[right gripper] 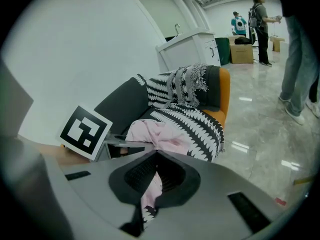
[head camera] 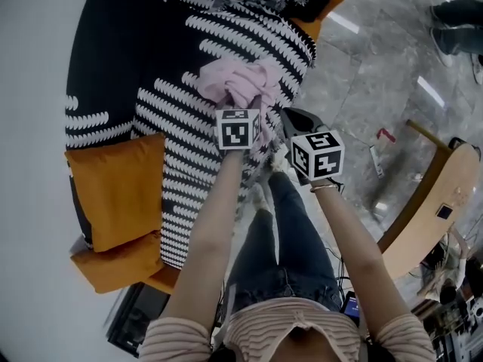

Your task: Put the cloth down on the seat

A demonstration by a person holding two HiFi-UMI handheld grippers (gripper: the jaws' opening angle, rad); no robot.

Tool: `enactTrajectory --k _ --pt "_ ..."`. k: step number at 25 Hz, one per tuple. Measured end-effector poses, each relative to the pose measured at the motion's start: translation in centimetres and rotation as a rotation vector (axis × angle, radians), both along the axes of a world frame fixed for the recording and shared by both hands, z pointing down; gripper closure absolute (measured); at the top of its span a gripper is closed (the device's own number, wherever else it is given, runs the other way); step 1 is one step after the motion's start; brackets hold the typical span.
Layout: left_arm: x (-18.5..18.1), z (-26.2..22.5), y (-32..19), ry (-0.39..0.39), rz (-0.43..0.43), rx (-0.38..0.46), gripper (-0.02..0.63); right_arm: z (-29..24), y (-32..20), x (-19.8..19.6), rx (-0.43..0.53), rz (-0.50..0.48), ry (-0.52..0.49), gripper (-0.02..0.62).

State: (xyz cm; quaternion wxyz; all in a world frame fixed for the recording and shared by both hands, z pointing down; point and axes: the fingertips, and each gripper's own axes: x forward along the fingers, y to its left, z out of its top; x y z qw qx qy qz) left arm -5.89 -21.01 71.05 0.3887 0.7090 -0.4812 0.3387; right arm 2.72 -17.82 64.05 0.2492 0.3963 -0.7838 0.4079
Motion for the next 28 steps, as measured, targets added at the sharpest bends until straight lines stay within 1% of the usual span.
enactTrajectory --k 11,19,25,28 --pt "0.8 3.3 -2.1 -0.034 0.036 -0.034 0.4 2.3 -0.7 -0.4 -0.015 -0.02 0.017 0.587" --pt "0.7 4.0 -2.7 -0.052 0.043 -0.041 0.372 2.6 -0.6 -1.0 -0.017 -0.03 0.016 0.586" --pt "0.6 3.7 -2.5 -0.072 0.0 -0.052 0.296 1.9 -0.6 -1.1 -0.004 -0.024 0.014 0.586" --pt "0.2 3.0 -2.1 -0.063 -0.013 -0.049 0.279 1.3 -0.6 -1.1 0.008 -0.013 0.015 0.586"
